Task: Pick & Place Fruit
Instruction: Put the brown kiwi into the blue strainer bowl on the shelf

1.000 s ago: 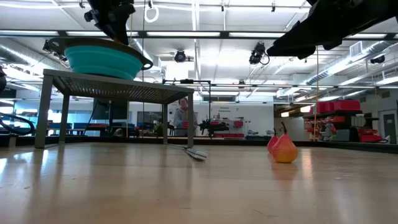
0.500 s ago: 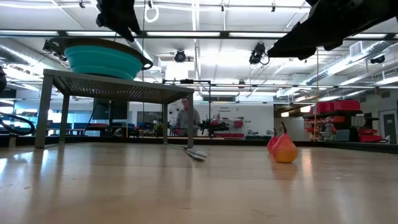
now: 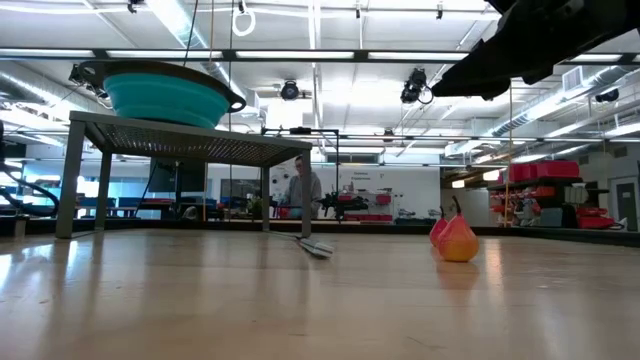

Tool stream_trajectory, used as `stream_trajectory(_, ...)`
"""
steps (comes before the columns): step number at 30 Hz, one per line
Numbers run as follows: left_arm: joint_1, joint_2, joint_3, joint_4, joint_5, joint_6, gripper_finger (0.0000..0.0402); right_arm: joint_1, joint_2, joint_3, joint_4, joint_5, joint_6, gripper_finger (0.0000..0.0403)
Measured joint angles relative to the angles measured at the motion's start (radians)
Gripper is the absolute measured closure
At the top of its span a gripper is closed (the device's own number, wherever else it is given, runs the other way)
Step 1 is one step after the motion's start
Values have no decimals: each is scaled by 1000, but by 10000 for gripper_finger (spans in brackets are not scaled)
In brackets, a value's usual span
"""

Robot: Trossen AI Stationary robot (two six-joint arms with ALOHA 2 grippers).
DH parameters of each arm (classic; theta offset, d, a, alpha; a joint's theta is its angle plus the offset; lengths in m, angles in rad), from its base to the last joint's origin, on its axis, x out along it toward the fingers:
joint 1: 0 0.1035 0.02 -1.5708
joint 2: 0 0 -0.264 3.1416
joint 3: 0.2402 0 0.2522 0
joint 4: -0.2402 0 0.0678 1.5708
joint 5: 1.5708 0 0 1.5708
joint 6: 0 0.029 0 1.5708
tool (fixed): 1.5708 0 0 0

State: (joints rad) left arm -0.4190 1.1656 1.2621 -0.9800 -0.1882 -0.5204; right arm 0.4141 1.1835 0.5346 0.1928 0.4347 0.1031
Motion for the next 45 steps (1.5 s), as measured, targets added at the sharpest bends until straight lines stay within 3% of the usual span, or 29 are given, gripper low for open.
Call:
stream_trajectory(4,-113,86,0,4,-5,-50,173,0,0,0,5,0,5,233)
stream_trajectory(8,-184,203,0,4,41,3,173,0,0,0,6,0,13,233)
stream_trajectory(15,-228,407,0,9,275,-71,173,0,0,0,5,0,21,233)
stream_trajectory(19,-276,464,-1,11,370,-101,173,0,0,0,5,0,21,233)
stream_trajectory(25,-369,473,-2,36,296,-206,162,0,0,0,-9,0,21,233)
stream_trajectory(37,-493,473,-2,89,172,-340,77,0,0,0,-13,-1,21,233)
stream_trajectory(45,-529,473,-77,154,156,-409,67,0,0,0,-15,-1,21,233)
